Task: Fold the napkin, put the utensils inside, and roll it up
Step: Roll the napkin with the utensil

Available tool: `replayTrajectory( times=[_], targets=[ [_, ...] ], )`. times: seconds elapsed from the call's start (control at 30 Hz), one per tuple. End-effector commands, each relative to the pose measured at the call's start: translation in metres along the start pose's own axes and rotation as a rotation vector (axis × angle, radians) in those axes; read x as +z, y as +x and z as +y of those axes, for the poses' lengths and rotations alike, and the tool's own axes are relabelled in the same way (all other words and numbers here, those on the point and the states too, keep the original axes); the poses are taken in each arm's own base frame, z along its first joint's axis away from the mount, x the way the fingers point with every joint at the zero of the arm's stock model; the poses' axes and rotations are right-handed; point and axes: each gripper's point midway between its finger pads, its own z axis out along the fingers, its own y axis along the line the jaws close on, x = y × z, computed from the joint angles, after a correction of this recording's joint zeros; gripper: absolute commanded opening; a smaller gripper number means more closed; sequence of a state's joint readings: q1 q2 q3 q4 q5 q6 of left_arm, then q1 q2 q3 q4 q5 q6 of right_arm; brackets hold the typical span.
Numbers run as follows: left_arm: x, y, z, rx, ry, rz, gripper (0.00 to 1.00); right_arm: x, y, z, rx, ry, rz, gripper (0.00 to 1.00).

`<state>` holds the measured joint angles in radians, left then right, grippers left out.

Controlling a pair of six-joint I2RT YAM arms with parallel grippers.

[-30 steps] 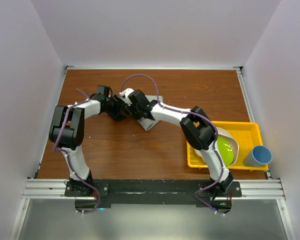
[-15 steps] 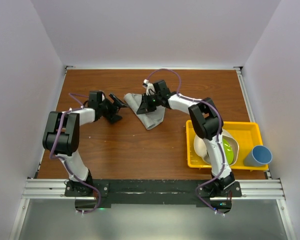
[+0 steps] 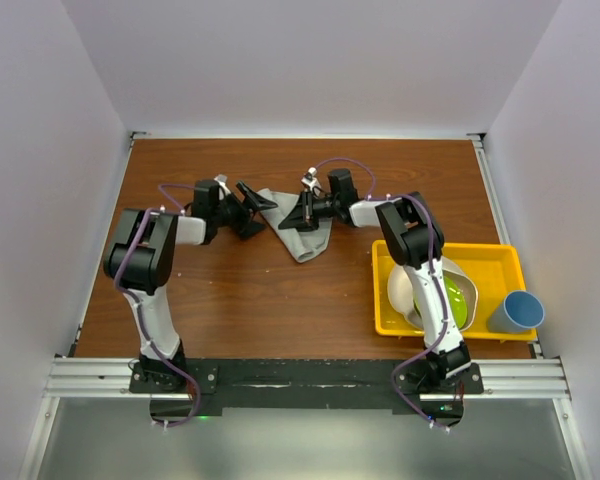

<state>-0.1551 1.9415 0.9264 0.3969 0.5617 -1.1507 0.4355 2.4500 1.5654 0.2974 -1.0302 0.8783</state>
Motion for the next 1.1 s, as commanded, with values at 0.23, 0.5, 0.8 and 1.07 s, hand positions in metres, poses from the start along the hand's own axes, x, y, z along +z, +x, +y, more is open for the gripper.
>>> replayTrajectory(
  times=[0.23,0.5,0.8,1.07],
  targets=[
    [0.033,0.014,0.051,-0.099,-0.167,-0.025,0.89,0.001,0.016,0.006,0.221,-0.125,0.072,0.0],
    [0.045,0.015,0.053,-0.131,-0.13,-0.033,0.83,0.0,0.013,0.016,0.216,-0.166,0.084,0.0],
    [0.047,0.0,0.055,-0.086,-0.152,-0.105,0.4,-0.002,0.027,0.003,0.208,-0.126,0.117,0.0],
    [0.047,0.002,0.053,-0.016,-0.226,-0.098,0.04,-0.01,0.029,-0.007,0.152,0.043,0.178,0.15]
  ],
)
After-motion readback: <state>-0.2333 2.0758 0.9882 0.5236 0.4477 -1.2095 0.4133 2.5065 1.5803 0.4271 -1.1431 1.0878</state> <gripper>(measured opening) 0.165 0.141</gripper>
